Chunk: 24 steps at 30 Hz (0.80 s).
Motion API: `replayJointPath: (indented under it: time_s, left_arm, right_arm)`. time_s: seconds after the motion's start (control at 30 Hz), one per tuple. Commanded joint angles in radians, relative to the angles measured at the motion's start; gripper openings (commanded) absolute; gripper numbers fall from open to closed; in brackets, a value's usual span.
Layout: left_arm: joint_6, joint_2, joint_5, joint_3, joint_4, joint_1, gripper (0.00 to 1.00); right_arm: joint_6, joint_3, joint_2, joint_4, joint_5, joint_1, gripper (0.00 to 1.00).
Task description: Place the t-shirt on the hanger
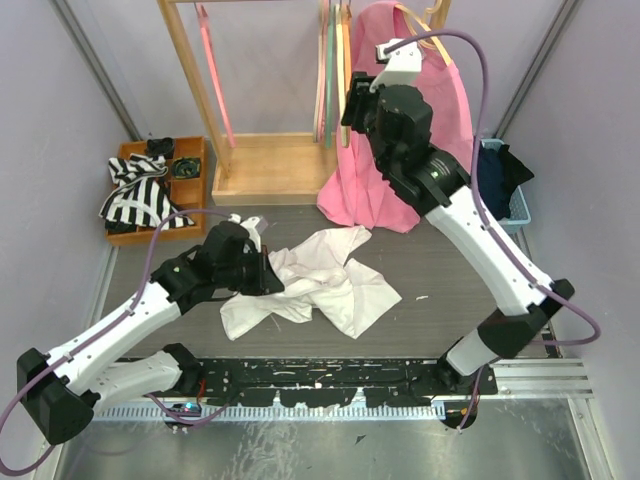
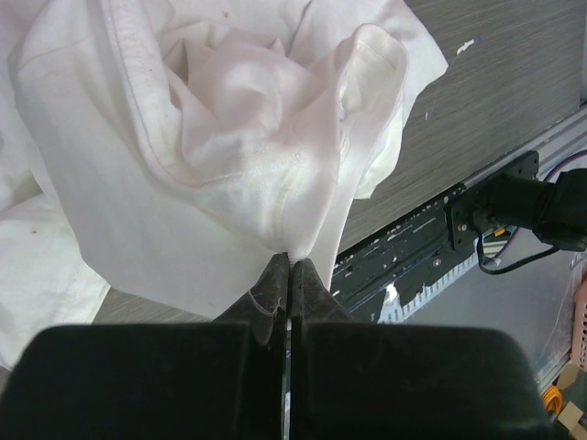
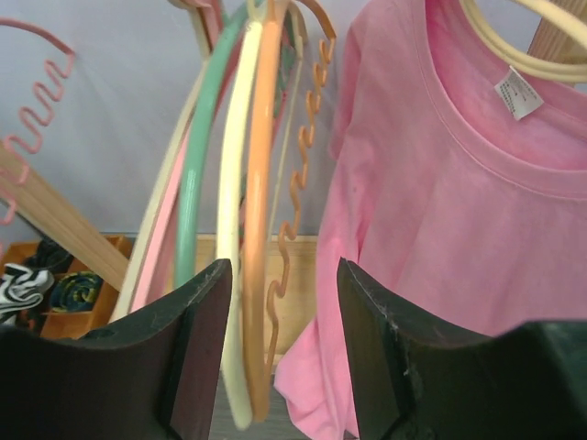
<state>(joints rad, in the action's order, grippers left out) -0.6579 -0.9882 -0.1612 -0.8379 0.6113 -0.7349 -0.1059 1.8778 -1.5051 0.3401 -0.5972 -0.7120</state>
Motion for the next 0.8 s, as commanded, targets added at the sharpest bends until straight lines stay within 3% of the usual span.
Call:
replayJointPath:
  time_s: [0.0, 0.23, 0.77]
  left_arm:
    - [0.018, 0.007, -0.044, 0.029, -0.023, -0.003, 0.00]
    - [0.046, -0.025, -0.042, 0.028, -0.039, 0.000, 0.00]
    - [0.064, -0.001, -0.022, 0.028, -0.011, 0.019, 0.00]
  right_arm:
    - [-0.006, 0.131, -0.071, -0.050, 0.085, 0.067, 0.55]
    - [-0.090, 0.227, -0.153, 0.021, 0.239, 0.152, 0.49]
    - [-0.130, 0.217, -0.145, 0.023, 0.347, 0.179, 0.51]
